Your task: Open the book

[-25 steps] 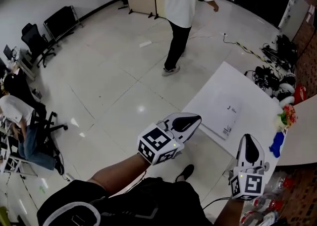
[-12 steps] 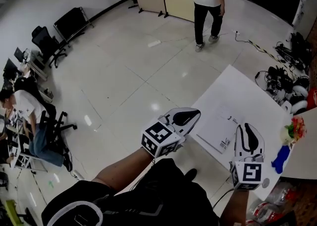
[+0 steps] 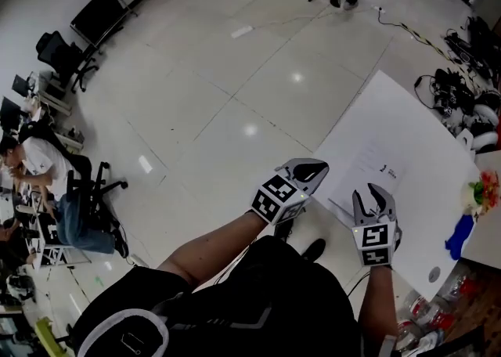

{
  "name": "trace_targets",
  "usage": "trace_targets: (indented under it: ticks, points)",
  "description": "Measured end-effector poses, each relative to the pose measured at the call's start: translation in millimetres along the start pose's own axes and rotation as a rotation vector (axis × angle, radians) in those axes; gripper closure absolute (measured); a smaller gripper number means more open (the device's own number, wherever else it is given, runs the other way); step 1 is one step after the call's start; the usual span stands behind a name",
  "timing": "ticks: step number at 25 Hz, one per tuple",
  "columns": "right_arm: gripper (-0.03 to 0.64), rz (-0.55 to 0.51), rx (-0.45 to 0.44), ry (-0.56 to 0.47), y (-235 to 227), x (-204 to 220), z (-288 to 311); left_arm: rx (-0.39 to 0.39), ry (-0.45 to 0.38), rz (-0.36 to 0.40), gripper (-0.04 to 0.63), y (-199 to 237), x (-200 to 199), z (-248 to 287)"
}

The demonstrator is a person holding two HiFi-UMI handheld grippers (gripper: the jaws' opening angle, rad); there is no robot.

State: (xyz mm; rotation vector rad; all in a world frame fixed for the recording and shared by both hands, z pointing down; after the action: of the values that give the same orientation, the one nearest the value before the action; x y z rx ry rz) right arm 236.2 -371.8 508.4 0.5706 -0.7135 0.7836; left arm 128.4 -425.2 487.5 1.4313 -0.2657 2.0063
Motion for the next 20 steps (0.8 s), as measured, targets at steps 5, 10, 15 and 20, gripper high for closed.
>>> trace_targets:
  ticks: [5, 10, 15, 20]
  points:
    - [0.489, -0.075, -0.12, 0.174, 42, 48, 59, 0.031, 0.101, -0.032, 0.597, 14, 49, 25]
    - [0.489, -0.127, -0.185, 0.27, 64, 78, 87, 0.036, 0.201, -0.038, 0.597, 16, 89, 35]
    - [0.489, -0.166, -0.184, 0.327, 66, 90, 104, 0.041, 0.252, -0.044, 0.597, 20, 110, 35]
    - [0.489, -0.199, -0.181, 0.378, 69, 101, 111, 0.044, 0.251, -0.046, 0.597, 21, 110, 32]
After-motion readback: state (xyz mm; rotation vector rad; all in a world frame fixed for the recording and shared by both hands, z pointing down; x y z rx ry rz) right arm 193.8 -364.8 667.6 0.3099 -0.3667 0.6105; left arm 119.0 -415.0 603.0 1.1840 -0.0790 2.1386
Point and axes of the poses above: the fingertips, and each gripper's own axes: z forward along the fingers, y to its left, x out of its underside, the point moved 2 cm from there along -z, backward along the fingers, and after that the axes turned 5 degrees about -x, right-handed, at the moved point
